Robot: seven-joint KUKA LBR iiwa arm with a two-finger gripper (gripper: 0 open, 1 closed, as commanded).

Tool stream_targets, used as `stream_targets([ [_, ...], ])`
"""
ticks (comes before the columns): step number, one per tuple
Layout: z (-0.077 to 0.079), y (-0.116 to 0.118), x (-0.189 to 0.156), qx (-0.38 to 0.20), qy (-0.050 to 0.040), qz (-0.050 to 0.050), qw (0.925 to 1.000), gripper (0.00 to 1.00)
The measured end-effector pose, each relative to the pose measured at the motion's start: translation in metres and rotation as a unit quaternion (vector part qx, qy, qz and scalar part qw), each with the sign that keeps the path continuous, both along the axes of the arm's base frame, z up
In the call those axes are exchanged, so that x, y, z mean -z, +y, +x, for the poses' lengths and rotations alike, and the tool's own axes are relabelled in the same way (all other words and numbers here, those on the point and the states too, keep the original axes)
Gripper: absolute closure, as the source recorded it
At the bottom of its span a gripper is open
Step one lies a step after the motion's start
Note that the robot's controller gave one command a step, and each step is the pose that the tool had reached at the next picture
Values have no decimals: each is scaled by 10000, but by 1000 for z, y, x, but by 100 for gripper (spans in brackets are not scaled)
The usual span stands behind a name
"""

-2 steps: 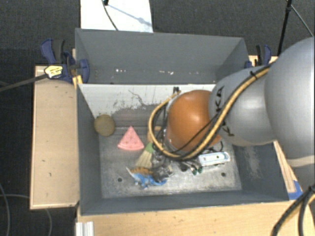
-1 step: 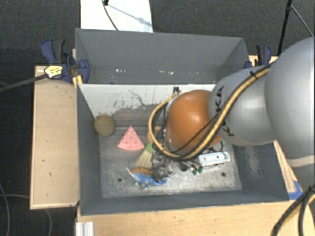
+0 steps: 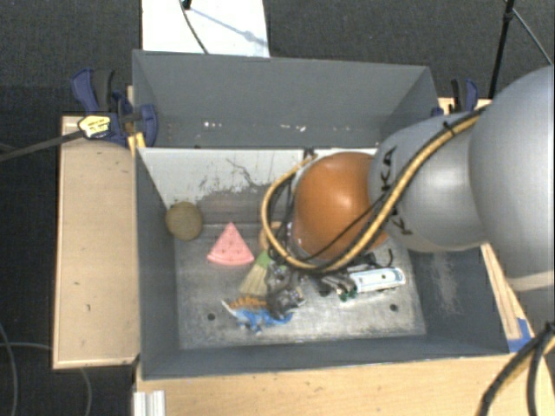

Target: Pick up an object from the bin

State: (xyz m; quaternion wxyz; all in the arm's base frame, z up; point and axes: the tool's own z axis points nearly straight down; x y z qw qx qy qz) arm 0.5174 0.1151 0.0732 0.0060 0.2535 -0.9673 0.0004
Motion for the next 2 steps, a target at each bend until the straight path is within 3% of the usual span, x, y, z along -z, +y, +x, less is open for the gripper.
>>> stream_targets([
  [1,-6,1,-61,3,-38,20,10000,100],
  [2,13,3,-74,113,-62,25,9999,0],
])
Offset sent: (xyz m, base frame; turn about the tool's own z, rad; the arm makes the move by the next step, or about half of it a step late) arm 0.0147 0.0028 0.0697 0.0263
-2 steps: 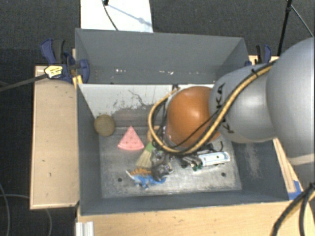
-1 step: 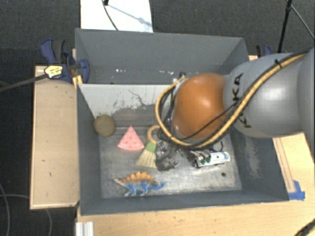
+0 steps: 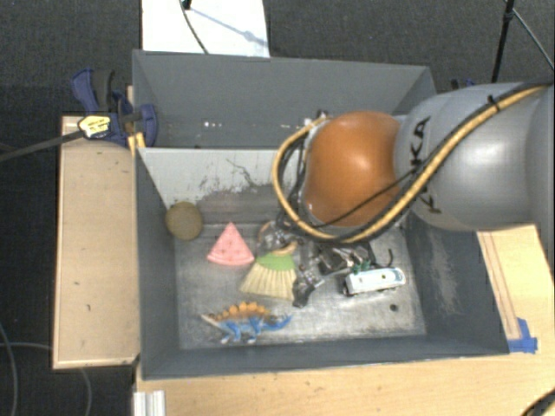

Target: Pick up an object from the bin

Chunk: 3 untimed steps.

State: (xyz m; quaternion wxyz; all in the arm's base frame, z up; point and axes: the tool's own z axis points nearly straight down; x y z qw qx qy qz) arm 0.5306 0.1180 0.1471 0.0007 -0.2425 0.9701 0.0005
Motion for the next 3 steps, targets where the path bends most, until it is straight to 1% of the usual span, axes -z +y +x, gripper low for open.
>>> stream_targets([
  [1,2,0,4,19,4,-1,10000,0],
  [2,10,3,21,-457,-37,-4,9989,0],
  [3,15,2,61,-1920,-1,-5,9814,0],
])
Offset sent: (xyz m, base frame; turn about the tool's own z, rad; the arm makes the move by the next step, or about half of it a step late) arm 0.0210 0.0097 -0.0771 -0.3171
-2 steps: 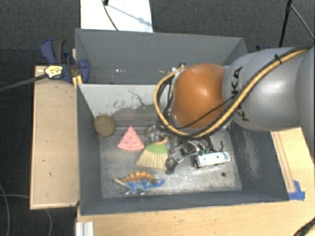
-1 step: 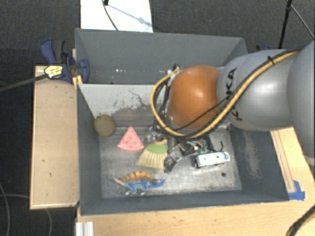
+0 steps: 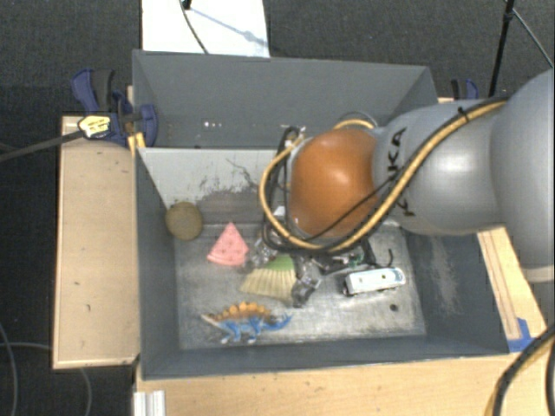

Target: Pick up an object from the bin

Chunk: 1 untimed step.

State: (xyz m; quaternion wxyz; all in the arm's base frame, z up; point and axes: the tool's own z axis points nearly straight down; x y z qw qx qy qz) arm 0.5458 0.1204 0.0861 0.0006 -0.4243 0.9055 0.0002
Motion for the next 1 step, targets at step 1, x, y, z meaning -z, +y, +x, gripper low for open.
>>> stream_targets([
  [1,3,-3,13,160,18,5,9999,0],
])
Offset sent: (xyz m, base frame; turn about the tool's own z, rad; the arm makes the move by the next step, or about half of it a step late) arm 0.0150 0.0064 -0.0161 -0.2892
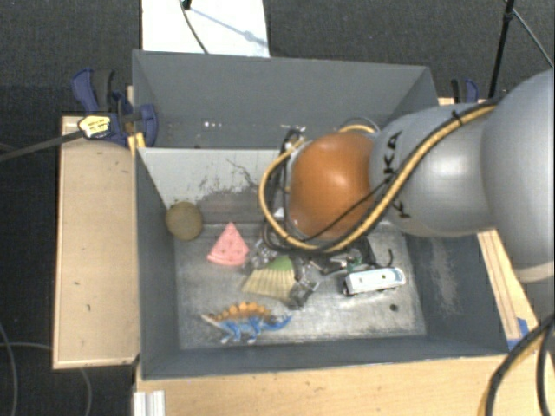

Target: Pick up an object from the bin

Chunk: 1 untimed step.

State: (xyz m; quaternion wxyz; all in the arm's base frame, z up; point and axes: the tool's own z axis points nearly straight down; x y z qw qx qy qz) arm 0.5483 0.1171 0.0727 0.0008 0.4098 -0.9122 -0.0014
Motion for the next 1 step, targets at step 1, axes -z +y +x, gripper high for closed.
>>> stream_targets([
  [1,11,12,1,-1586,29,9,9873,100],
])
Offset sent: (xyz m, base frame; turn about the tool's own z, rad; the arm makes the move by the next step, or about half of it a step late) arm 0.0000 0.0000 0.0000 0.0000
